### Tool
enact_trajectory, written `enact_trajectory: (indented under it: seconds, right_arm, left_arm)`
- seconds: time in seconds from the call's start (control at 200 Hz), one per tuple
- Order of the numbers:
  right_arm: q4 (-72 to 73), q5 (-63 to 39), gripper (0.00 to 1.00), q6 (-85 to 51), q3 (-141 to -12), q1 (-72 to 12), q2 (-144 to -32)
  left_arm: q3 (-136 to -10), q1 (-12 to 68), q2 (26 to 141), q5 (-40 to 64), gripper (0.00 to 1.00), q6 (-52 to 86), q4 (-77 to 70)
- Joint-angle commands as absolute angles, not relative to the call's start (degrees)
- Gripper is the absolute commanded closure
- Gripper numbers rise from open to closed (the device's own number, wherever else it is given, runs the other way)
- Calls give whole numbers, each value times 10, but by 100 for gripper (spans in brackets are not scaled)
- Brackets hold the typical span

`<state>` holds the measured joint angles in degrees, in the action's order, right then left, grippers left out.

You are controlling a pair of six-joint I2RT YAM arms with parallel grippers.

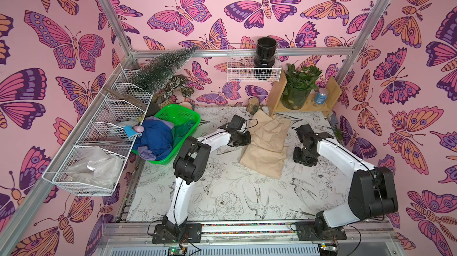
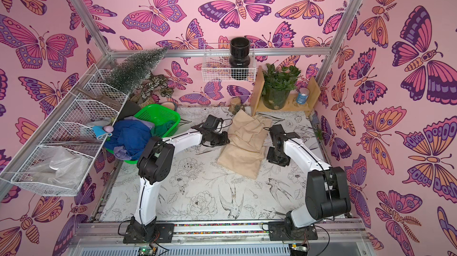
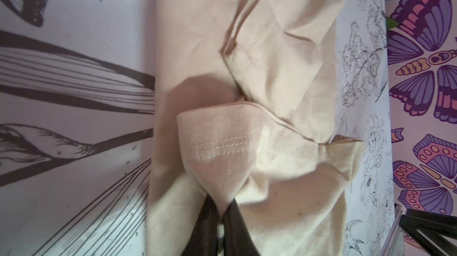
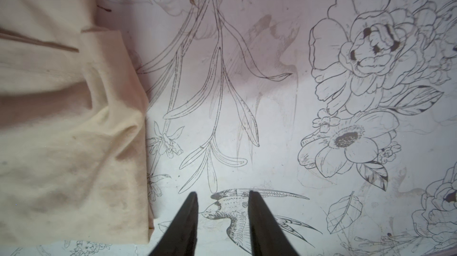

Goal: Fold and stack t-shirts
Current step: Smooth out the T-shirt at the center of the board.

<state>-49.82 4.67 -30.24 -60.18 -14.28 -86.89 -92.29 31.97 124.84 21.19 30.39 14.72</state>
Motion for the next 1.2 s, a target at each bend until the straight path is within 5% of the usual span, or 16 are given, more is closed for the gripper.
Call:
enact_trajectory:
  seconds: [0.0, 0.431, 0.586, 0.691, 1.197]
  right_arm:
    - [-489, 30, 63, -316, -591, -140, -865]
    - [-488, 31, 63, -311, -584, -140, -860]
    - [-489, 15, 58, -312, -582, -140, -859]
    - [-491, 11, 56, -313, -577, -140, -850]
    - [-466, -61, 52, -334, -514, -140, -779]
  left_arm:
    - [-944, 323, 1224, 223, 88, 284, 143]
    - [-851, 299, 1226, 155, 85, 265, 136]
    - [-839, 283, 1252, 138, 59, 286, 134]
    - [-844, 282, 1250, 142, 57, 294, 135]
    - [-642, 340, 985, 169, 53, 339, 113]
